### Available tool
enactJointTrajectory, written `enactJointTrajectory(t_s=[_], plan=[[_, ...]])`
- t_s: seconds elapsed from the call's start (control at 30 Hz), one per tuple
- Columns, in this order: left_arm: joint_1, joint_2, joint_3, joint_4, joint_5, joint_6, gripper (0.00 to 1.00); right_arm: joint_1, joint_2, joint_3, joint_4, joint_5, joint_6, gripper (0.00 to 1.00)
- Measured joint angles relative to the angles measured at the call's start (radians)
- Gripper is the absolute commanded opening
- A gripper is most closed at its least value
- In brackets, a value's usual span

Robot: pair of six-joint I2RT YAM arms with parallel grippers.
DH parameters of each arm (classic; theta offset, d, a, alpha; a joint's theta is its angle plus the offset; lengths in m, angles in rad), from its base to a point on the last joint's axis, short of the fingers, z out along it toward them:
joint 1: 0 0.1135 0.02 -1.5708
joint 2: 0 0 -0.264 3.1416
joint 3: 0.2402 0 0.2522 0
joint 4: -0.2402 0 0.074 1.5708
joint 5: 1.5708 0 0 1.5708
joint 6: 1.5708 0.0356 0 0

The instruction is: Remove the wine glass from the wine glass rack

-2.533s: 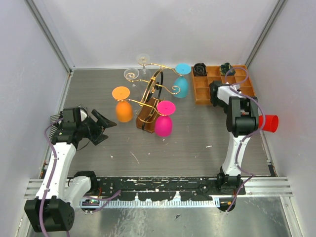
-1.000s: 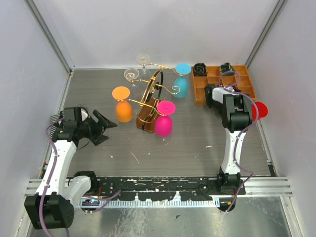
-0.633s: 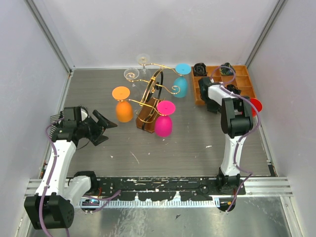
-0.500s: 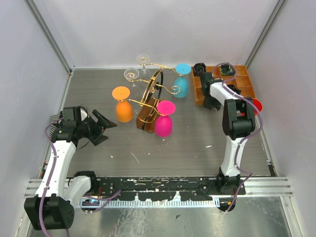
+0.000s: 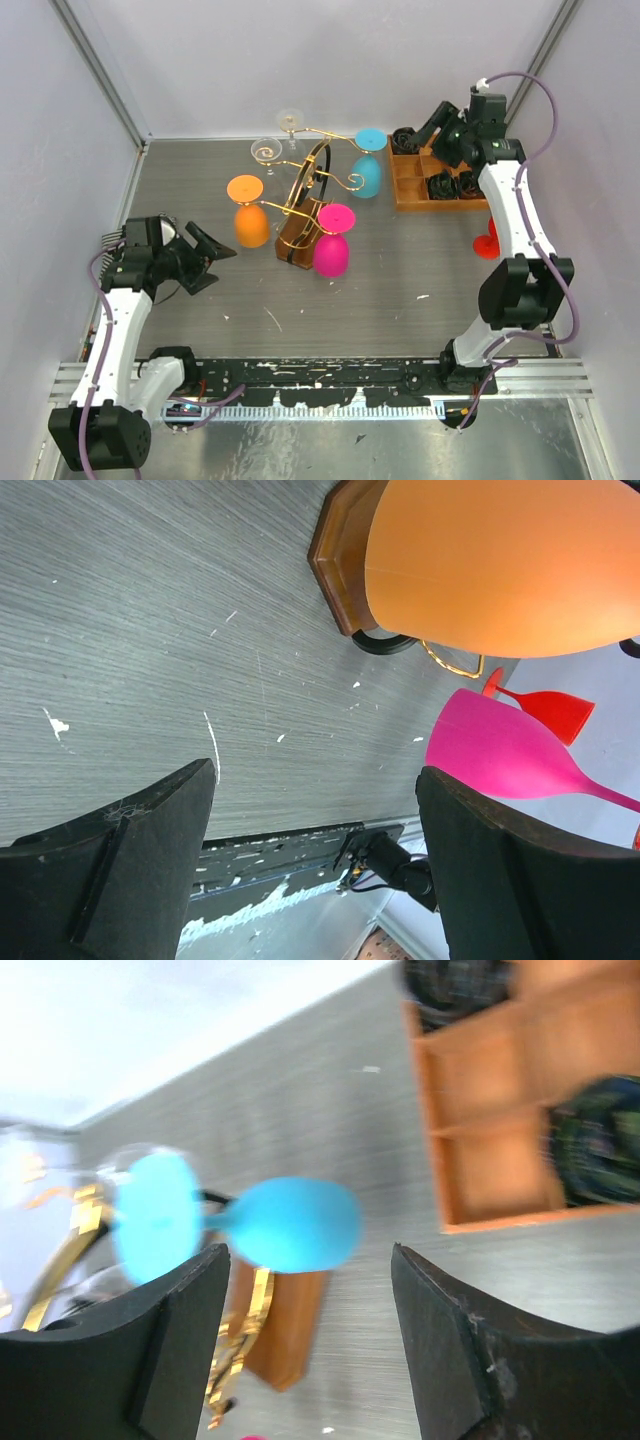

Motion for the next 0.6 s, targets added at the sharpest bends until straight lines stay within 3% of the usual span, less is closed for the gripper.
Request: enactJointTrajectory(t_s=[0.23,0.43,0.6], plan=[[0.0,-0.023,0.033,-0.02,-0.001,0.013,0.9,0.003,-0.025,-0.001,0.152,-0.282,0.133,0.69],[0.0,-0.029,0.043,-0.021,0.003,0.019,1.0,0.004,0.022,-0.001,0.166,-0.348,0.169,0.69],[0.0,-0.029,0.043,-0.021,0.006,0.02,1.0,0.008,0.042,-0.001,0.178,-0.365,0.185,0.68]])
